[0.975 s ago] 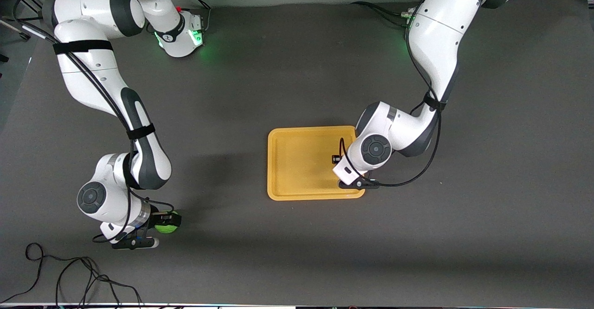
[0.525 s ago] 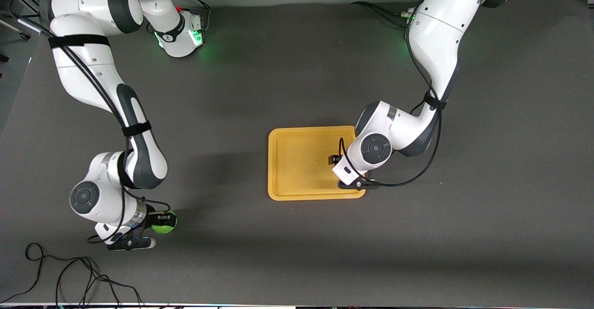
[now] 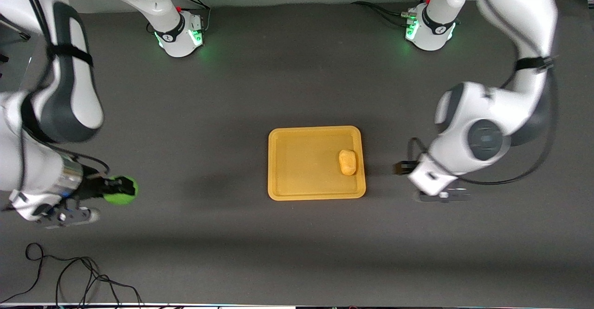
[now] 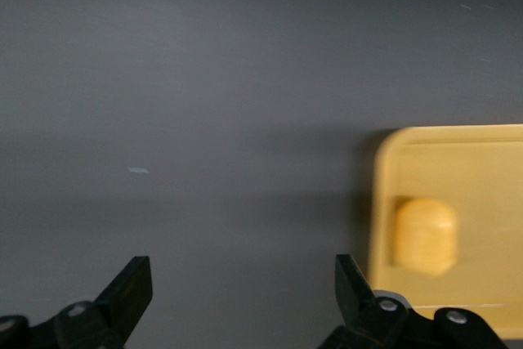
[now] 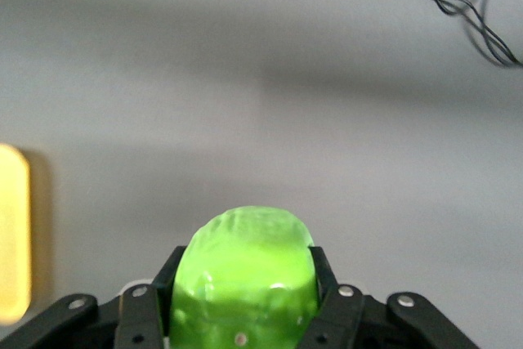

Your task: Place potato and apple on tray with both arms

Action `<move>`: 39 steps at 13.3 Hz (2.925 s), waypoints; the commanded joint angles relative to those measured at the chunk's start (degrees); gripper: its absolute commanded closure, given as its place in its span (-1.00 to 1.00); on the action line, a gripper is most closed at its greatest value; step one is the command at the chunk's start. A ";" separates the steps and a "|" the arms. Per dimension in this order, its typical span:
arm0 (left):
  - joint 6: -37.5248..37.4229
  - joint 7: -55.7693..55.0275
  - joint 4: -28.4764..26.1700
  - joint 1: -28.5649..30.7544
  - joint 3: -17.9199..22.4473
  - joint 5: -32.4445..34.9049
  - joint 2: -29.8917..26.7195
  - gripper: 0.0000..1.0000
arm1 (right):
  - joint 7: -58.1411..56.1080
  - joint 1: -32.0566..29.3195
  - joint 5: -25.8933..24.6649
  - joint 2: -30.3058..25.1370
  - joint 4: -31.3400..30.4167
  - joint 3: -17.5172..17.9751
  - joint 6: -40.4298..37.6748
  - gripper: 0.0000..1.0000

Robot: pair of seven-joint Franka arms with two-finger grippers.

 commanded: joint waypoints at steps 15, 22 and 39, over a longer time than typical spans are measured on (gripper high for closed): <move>0.60 23.30 -9.14 15.31 -0.60 1.63 -17.13 -1.00 | 56.47 38.73 -2.67 14.74 18.96 -0.14 0.47 0.23; -6.96 23.31 -5.09 15.75 -0.60 2.24 -16.87 -1.00 | 63.87 42.71 -8.91 28.82 17.24 -0.14 16.35 0.23; -7.04 22.25 -4.03 15.58 -0.69 2.16 -16.16 -1.00 | 63.53 41.57 -8.21 16.02 12.80 -0.84 8.25 -1.00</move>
